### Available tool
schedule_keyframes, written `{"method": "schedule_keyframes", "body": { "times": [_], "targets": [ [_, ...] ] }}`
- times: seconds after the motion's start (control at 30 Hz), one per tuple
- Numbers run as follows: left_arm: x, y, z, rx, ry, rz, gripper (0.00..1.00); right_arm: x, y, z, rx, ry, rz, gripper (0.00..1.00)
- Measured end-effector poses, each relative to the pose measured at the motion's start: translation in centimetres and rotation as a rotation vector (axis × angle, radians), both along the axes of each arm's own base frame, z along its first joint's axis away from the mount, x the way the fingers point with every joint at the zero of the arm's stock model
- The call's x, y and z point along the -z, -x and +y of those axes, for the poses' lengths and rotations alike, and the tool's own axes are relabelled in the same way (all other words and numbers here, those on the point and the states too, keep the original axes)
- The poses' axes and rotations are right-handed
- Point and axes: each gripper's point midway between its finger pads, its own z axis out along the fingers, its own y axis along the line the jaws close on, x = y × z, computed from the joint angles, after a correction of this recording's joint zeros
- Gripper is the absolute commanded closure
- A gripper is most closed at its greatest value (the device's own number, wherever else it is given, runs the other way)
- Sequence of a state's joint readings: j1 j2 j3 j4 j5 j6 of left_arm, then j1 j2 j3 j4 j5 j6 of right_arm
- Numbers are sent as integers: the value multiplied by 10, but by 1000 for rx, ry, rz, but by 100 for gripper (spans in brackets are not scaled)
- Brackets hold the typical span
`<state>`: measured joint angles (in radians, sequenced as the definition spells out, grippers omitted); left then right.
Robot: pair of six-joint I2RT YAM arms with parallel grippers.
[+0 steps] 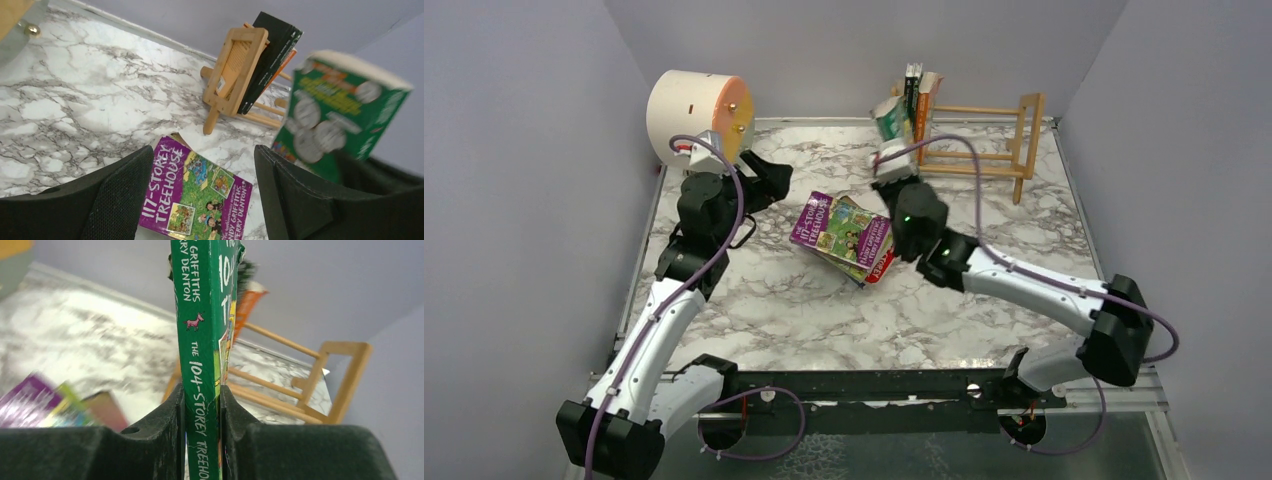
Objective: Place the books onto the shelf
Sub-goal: Pick up the book from the center of the board, then place the book on the shelf.
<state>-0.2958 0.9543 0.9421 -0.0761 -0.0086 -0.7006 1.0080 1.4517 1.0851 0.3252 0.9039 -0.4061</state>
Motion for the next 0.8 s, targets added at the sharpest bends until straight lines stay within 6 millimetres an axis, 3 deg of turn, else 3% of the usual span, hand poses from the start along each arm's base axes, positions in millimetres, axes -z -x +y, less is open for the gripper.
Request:
{"method": "schedule_keyframes", "body": {
  "times": [0.17, 0.3, 0.47, 0.8],
  "targets": [
    [36, 4, -5, 29, -4, 63, 33, -51, -26, -81, 173, -188, -55, 99],
    [59, 7, -8, 48, -10, 106, 33, -69, -40, -108, 238, -260, -79, 99],
    [62, 9, -10, 62, 6, 94, 33, -59, -66, -126, 268, -306, -53, 99],
    [66, 9, -12, 69, 16, 81, 33, -16, -109, -147, 274, -353, -44, 99]
  ]
}}
